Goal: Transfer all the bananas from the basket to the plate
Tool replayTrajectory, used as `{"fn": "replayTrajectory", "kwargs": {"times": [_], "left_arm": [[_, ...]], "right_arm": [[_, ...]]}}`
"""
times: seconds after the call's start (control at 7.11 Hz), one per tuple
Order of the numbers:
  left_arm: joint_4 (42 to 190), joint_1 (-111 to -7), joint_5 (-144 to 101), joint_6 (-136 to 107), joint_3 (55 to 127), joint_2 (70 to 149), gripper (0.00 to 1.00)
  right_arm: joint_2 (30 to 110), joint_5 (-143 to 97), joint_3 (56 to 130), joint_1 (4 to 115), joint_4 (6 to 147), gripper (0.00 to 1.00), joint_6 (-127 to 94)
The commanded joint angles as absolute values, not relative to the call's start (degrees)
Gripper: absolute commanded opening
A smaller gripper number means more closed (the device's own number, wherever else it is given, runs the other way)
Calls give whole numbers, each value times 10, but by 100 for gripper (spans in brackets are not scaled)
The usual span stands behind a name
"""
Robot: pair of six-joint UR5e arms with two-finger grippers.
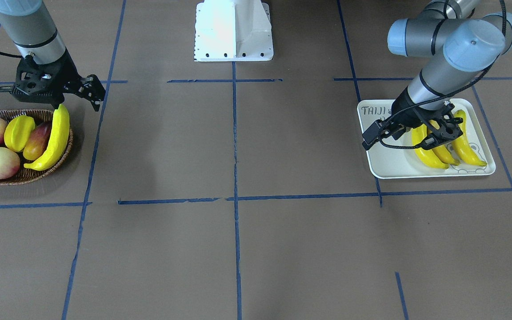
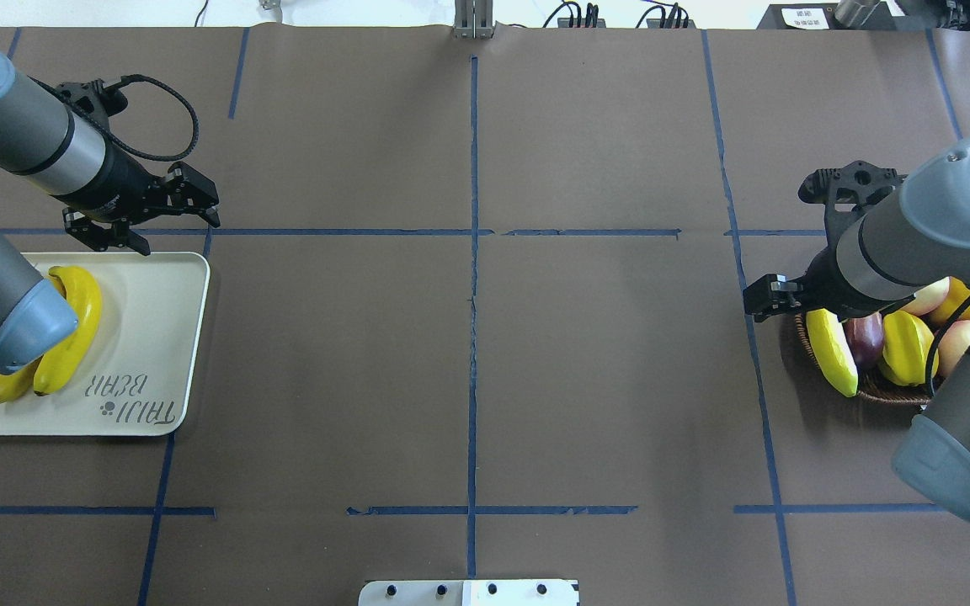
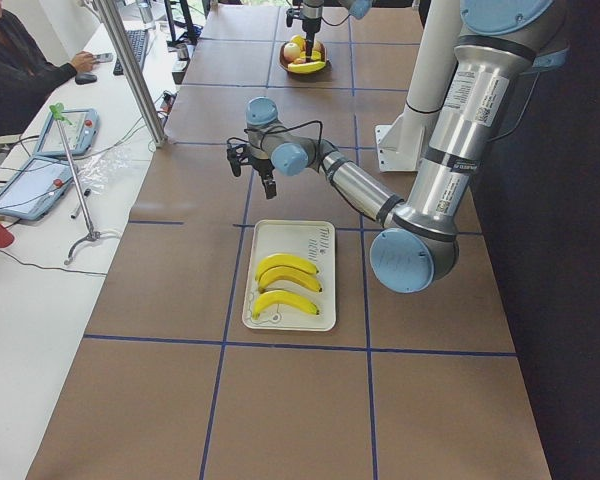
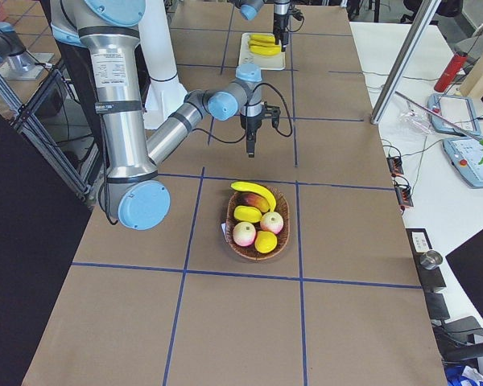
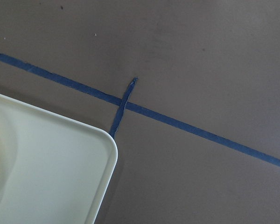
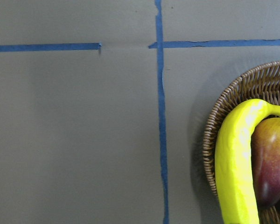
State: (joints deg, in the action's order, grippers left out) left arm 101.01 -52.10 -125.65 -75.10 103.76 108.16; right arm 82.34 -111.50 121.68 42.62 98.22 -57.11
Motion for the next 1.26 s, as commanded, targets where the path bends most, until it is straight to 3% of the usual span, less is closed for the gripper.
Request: {"fn": "replayTrajectory", "kwargs": {"times": [0.0,0.84,0.98,1.12], "left_arm": [[1010,-509,-1255,-772,1049,1084,100],[1010,-489,-1250,-798,1049,1100,100],[1010,-489,-1250,-799,1049,1100,100],[1010,-489,-1250,-799,1049,1100,100]], "right_arm": [[818,-1109,1155,421,983,100,-548],[831,-1071,1116,394,988,99,-495],[831,-1071,1114,392,988,95,-492],[832,-1071,1115,392,989,84,-490]]}}
